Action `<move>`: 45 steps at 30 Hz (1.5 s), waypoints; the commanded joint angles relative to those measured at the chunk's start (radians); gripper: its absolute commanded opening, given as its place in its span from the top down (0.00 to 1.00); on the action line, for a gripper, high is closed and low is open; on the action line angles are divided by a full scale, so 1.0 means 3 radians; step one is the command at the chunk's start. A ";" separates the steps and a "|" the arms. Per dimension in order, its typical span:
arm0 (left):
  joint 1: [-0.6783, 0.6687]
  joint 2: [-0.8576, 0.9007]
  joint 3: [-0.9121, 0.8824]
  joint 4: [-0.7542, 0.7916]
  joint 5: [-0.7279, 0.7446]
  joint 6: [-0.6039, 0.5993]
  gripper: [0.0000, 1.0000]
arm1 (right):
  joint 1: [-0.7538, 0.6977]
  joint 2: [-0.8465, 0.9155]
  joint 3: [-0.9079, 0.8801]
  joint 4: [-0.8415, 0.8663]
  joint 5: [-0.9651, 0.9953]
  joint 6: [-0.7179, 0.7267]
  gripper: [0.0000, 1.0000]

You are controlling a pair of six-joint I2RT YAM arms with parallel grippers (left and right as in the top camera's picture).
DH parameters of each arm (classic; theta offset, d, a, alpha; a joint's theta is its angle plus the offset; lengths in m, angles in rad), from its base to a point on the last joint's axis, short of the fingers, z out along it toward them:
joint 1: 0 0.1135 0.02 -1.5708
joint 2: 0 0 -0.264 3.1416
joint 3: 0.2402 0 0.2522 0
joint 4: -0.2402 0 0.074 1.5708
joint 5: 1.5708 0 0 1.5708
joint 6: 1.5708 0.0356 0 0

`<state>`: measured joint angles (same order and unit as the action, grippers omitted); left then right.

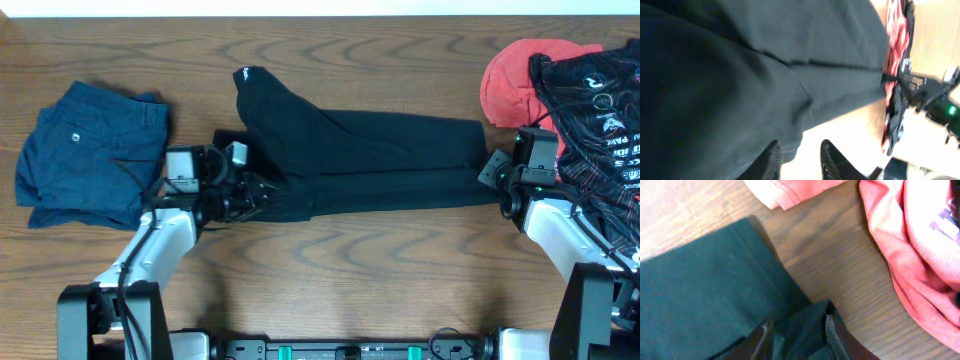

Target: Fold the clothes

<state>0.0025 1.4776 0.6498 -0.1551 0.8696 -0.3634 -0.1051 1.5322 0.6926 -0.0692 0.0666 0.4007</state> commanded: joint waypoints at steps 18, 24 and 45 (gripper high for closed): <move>-0.1282 0.0023 0.0048 -0.0127 -0.1494 0.0074 0.53 | 0.0024 0.0042 0.0041 -0.0745 -0.0011 -0.0081 0.70; -0.1310 0.0038 0.0048 -0.0099 -0.1920 0.0140 0.50 | 0.0024 0.0042 0.0041 -0.0787 -0.0013 -0.0080 0.69; -0.1677 0.0107 0.0048 0.0111 -0.2369 0.0537 0.50 | 0.0024 0.0042 0.0041 -0.0792 -0.0013 -0.0080 0.69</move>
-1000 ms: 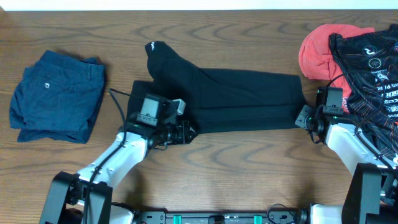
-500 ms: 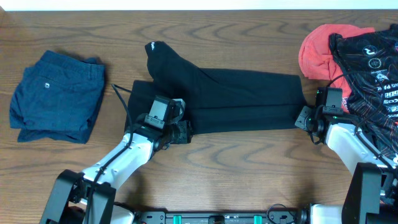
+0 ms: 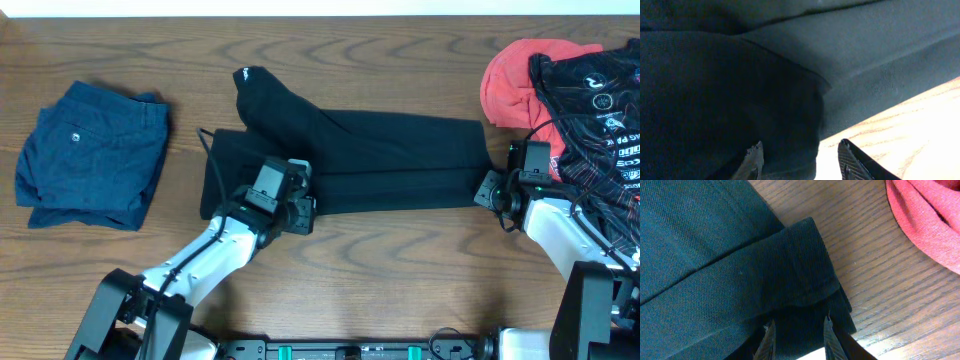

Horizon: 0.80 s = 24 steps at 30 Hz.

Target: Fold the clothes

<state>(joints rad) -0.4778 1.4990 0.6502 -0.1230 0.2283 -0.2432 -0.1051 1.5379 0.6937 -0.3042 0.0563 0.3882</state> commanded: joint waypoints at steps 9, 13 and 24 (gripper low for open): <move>-0.0099 0.0047 0.0047 0.0019 -0.0367 0.0163 0.67 | 0.0024 0.0023 0.0037 -0.0010 0.0022 -0.0038 0.69; -0.0112 0.0131 0.0047 0.0019 -0.0364 0.0160 0.68 | 0.0024 0.0023 0.0037 -0.0010 0.0022 -0.0038 0.69; -0.0173 0.0172 0.0048 0.0078 -0.0364 0.0161 0.74 | 0.0024 0.0023 0.0037 -0.0010 0.0023 -0.0039 0.69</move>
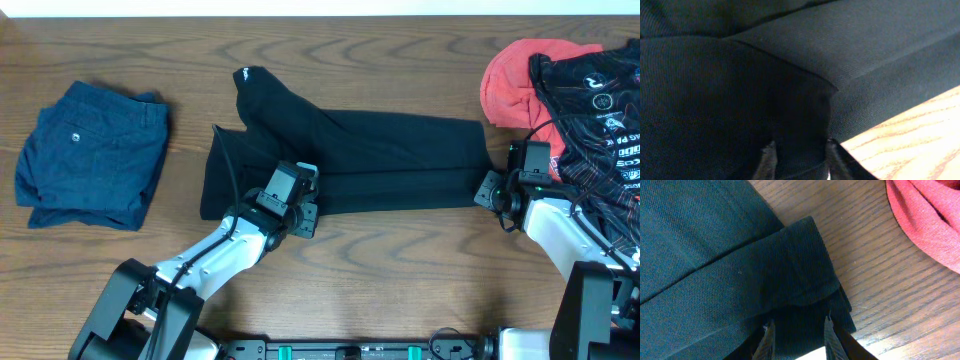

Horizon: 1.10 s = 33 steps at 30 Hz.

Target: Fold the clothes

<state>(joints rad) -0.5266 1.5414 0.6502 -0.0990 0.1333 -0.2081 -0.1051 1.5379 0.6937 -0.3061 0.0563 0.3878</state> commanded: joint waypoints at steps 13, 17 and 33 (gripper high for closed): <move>0.0100 -0.0126 0.0356 0.0045 -0.0196 0.0080 0.94 | 0.0024 0.0023 0.0037 -0.0003 0.0024 -0.0038 0.68; 0.0118 -0.0125 0.0379 0.0301 -0.0326 0.0111 0.94 | 0.0024 0.0023 0.0037 -0.0003 0.0024 -0.0038 0.68; 0.0324 -0.0141 0.0556 -0.0173 -0.0366 0.0195 0.53 | 0.0024 0.0023 0.0037 -0.0028 0.0024 -0.0038 0.67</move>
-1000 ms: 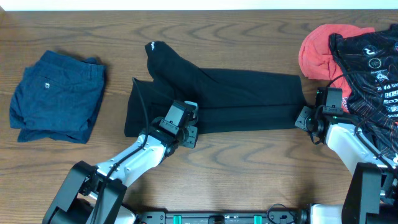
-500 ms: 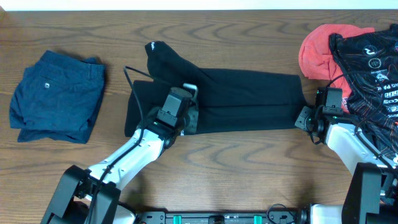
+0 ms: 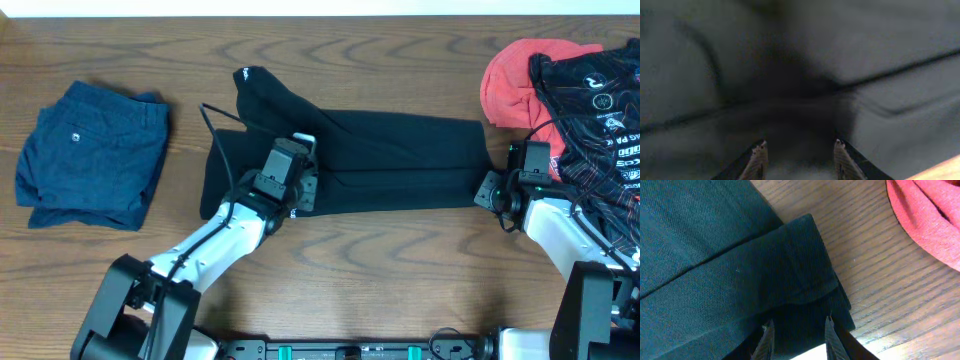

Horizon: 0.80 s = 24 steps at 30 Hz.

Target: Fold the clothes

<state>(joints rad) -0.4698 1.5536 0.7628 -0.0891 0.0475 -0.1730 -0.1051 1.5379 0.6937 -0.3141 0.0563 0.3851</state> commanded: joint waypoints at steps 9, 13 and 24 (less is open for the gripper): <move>0.0656 -0.0595 0.0197 -0.1373 -0.0093 -0.0501 0.51 | 0.0024 0.0023 0.0037 0.0000 0.0024 -0.0029 0.67; 0.0664 -0.0473 0.0102 -0.1409 0.0169 -0.0530 0.51 | 0.0024 0.0023 0.0037 -0.0003 0.0024 -0.0029 0.67; 0.0665 0.0031 0.0064 -0.1139 0.0331 -0.0676 0.70 | 0.0024 0.0023 0.0037 -0.0031 0.0023 -0.0029 0.67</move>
<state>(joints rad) -0.2718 1.5459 0.7891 -0.4465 0.1249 -0.3641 -0.1051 1.5379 0.6937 -0.3214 0.0566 0.3851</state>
